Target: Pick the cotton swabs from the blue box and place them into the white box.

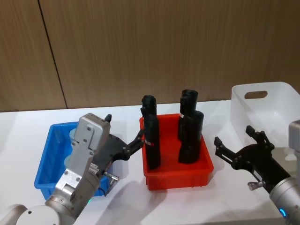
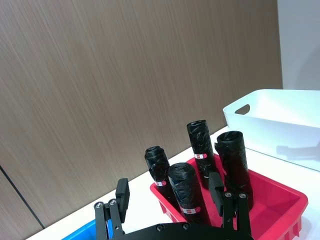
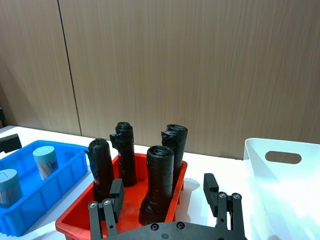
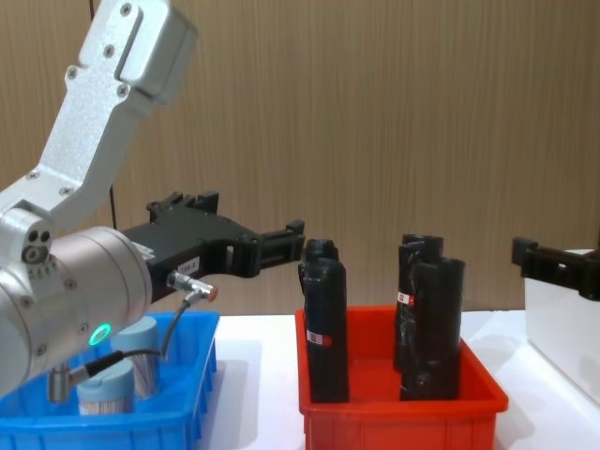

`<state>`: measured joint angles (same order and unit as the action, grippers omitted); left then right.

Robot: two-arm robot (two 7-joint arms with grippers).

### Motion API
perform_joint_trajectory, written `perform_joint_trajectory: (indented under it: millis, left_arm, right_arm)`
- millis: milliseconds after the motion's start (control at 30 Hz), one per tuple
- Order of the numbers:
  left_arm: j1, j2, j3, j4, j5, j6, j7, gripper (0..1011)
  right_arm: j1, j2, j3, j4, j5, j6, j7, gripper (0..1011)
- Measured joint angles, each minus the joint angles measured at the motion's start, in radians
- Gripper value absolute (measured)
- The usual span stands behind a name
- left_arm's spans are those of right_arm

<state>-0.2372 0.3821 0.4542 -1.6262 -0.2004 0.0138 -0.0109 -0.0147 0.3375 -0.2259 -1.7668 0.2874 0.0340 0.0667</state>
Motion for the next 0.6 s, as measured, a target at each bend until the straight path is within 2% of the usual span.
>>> perform_joint_trajectory:
  millis: [600]
  left_arm:
    - [0.0, 0.0, 0.0, 0.0, 0.0, 0.0, 0.0, 1004]
  right_arm:
    - [0.0, 0.0, 0.0, 0.0, 0.0, 0.0, 0.0, 1002]
